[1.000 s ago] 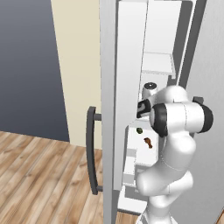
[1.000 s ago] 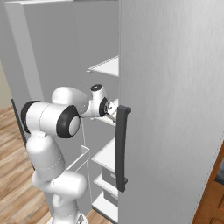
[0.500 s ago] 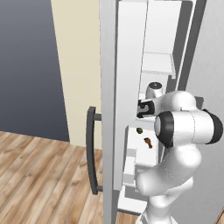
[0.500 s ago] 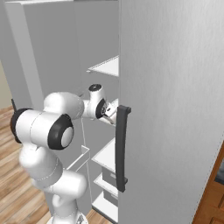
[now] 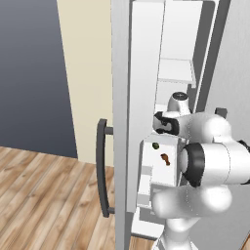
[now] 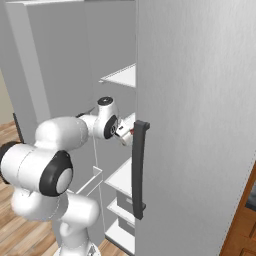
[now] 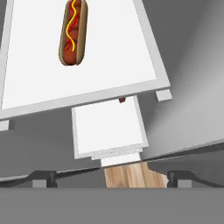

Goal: Store the hot dog in the freezer for long-term storage. Close the freezer door after placing the cooked food.

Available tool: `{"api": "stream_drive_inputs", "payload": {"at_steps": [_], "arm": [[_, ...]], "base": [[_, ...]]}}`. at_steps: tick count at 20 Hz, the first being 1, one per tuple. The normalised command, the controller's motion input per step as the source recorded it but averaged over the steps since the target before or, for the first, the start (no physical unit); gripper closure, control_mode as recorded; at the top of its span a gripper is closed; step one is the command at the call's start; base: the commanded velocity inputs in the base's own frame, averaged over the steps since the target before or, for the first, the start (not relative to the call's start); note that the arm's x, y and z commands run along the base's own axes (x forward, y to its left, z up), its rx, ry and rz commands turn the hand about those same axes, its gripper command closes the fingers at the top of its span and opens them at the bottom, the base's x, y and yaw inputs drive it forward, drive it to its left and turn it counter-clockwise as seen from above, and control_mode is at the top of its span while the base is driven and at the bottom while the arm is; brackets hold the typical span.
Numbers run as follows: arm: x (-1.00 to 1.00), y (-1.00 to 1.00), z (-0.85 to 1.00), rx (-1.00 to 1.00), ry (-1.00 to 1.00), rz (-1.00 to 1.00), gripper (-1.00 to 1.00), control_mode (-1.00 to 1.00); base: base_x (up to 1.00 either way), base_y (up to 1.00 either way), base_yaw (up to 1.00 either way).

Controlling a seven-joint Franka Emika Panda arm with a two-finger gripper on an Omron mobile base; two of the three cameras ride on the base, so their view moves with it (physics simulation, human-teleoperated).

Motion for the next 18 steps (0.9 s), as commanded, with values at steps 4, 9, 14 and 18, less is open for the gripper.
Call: {"api": "stream_drive_inputs", "payload": {"at_steps": [4, 9, 14, 18], "arm": [[-0.63, 0.26, 0.28, 0.0, 0.0, 0.0, -1.0, -1.0], [-0.66, 0.08, 0.24, 0.0, 0.0, 0.0, -1.0, -1.0], [-0.66, 0.0, 0.26, 0.0, 0.0, 0.0, -1.0, -1.0], [-0.66, 0.0, 0.34, 0.0, 0.0, 0.0, -1.0, -1.0]], "base": [[0.0, 0.0, 0.0], [0.0, 0.0, 0.0], [0.0, 0.0, 0.0], [0.0, 0.0, 0.0]]}}
